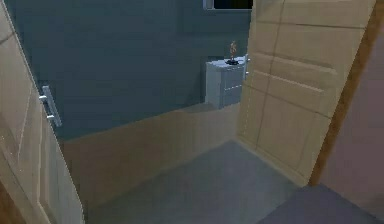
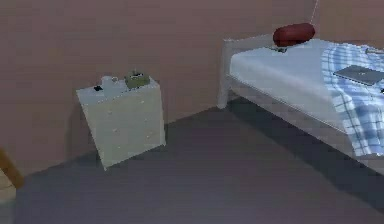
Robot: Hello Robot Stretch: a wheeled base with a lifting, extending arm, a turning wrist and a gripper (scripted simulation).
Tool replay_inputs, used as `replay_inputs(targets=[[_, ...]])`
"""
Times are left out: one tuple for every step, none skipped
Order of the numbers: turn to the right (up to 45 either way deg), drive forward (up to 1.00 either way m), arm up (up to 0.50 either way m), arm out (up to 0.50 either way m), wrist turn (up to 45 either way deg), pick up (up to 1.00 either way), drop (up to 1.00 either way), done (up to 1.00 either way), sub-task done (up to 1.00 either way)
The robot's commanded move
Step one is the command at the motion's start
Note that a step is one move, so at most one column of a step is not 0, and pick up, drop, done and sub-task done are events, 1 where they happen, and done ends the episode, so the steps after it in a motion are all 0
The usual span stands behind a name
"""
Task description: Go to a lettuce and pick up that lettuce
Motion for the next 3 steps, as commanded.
replay_inputs(targets=[[0.0,1.0,0.0,0.0,0.0,0.0,0.0,0.0,0.0],[0.0,0.9,0.0,0.0,0.0,0.0,0.0,0.0,0.0],[-3.0,0.0,0.0,0.0,0.0,0.0,0.0,0.0,0.0]])
